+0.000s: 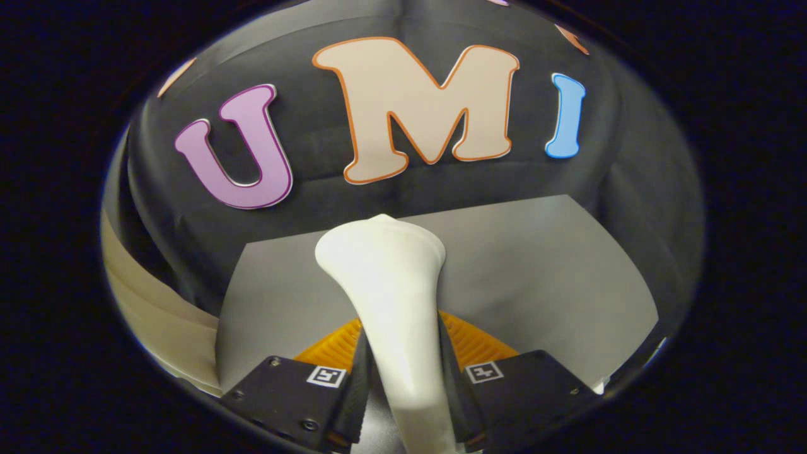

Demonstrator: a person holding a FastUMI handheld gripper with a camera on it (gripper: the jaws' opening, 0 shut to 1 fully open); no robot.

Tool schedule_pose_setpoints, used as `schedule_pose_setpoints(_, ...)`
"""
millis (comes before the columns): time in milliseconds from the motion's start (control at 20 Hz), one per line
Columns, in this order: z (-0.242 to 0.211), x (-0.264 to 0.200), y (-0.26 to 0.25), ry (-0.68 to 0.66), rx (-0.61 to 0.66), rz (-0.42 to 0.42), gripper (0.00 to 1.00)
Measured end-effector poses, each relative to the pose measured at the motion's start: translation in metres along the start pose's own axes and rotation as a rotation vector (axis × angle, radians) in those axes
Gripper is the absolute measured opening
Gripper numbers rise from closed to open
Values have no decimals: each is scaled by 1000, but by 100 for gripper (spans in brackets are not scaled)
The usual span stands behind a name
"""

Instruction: Iron the clothes twice with a garment steamer, once on the left side and once on the right side.

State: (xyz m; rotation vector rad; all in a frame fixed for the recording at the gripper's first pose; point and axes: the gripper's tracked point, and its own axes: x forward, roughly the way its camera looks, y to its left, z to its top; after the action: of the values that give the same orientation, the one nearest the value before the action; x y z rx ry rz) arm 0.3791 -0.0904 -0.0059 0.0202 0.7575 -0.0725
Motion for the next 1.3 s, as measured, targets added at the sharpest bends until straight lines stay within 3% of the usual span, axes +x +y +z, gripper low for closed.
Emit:
schedule_pose_setpoints(150,1,-6,-5,-35,-14,-48,47)
schedule_pose_setpoints(300,7,-23,-1,-88,27,-15,41)
schedule_pose_setpoints(650,-2,-104,-5,-301,68,-103,40)
schedule_pose_setpoints(1000,-58,-187,41,-427,69,-147,40)
schedule_pose_setpoints(1300,-92,-260,113,-571,69,-79,40)
